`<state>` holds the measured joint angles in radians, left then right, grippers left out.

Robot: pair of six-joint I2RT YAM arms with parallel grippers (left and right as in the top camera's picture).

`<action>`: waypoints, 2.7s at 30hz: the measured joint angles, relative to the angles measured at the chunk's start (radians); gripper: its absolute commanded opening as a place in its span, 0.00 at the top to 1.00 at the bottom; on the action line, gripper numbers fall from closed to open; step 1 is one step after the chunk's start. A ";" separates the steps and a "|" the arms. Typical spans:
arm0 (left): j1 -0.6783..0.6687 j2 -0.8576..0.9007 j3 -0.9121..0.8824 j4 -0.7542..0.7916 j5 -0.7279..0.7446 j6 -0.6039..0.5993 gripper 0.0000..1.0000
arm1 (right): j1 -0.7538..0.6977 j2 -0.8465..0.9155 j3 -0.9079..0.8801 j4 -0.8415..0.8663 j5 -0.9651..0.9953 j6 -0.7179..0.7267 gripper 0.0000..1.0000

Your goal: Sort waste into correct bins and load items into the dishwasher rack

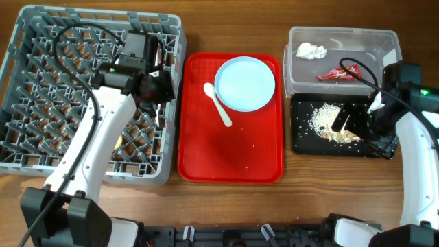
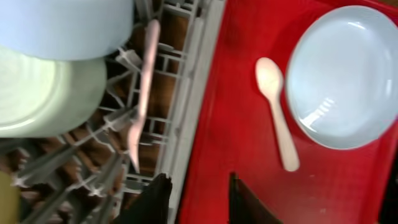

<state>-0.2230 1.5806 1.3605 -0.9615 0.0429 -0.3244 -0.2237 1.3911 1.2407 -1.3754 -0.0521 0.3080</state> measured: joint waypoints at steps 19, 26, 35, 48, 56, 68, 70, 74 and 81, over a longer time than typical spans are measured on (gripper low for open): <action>-0.233 0.340 -0.002 0.400 -0.125 -0.372 0.53 | 0.000 0.000 0.000 -0.002 0.000 0.000 0.00; -0.221 0.404 -0.002 0.476 -0.163 -0.451 0.51 | 0.000 0.000 0.000 -0.008 0.000 0.000 0.00; -0.214 0.459 -0.002 0.514 -0.184 -0.482 0.47 | 0.000 0.000 0.000 -0.008 0.000 0.000 0.00; -0.260 0.482 0.011 0.433 -0.195 -0.482 0.49 | 0.000 0.000 0.000 -0.016 0.000 0.000 0.00; -0.259 0.490 0.012 0.476 -0.198 -0.482 0.58 | 0.000 0.000 0.000 -0.017 0.000 0.000 0.00; -0.262 0.497 0.012 0.478 -0.195 -0.490 0.85 | 0.000 0.000 0.000 -0.023 0.000 0.000 0.00; -0.262 0.497 0.013 0.470 -0.196 -0.490 0.87 | 0.000 0.000 0.000 -0.023 0.000 0.000 0.00; -0.261 0.489 0.013 0.441 -0.194 -0.489 0.96 | 0.000 0.000 0.000 -0.023 -0.001 0.000 0.00; -0.261 0.309 -0.002 0.259 -0.172 -0.371 0.96 | 0.000 0.000 0.000 -0.025 -0.008 0.000 0.00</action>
<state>-0.4843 1.8893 1.3590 -0.7029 -0.1291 -0.6956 -0.2237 1.3911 1.2407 -1.4006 -0.0597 0.3080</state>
